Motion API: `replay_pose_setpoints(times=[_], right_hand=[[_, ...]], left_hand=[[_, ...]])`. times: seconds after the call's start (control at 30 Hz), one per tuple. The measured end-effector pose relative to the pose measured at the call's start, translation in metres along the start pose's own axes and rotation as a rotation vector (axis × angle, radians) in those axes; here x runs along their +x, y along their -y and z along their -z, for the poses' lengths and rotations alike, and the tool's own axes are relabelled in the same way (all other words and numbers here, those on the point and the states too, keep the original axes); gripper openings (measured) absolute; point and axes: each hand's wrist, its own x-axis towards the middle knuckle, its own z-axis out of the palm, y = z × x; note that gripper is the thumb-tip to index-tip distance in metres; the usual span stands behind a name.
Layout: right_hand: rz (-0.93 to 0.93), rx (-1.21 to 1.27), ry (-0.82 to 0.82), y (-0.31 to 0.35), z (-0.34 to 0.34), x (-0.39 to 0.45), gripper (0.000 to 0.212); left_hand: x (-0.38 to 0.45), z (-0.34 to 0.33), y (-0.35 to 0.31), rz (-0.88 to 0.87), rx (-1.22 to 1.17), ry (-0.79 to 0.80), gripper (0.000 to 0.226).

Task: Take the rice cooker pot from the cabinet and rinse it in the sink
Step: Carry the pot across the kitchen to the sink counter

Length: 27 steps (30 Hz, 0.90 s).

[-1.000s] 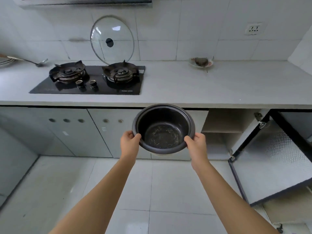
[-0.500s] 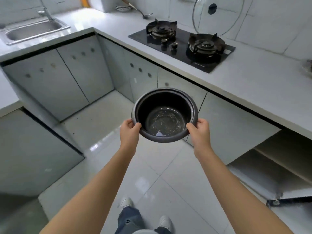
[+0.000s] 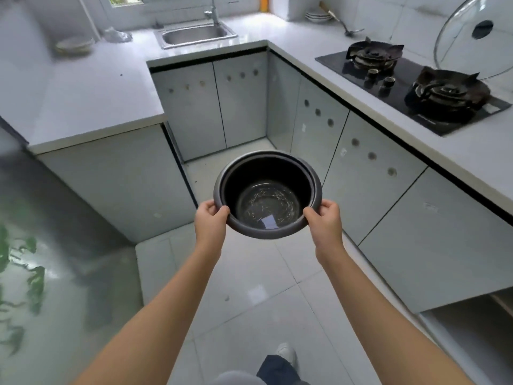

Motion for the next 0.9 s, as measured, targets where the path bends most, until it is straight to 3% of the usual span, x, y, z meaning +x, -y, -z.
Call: replay_pose_setpoints(times=[0.33, 0.9], right_hand=[[-0.018, -0.021, 0.204, 0.001, -0.052, -0.042, 0.02], [-0.039, -0.075, 0.564, 0.015, -0.151, 0.003, 0.02]], left_hand=[[-0.021, 0.081, 0.007, -0.013, -0.029, -0.183, 0.011], [0.022, 0.125, 0.007, 0.017, -0.093, -0.572, 0.02]])
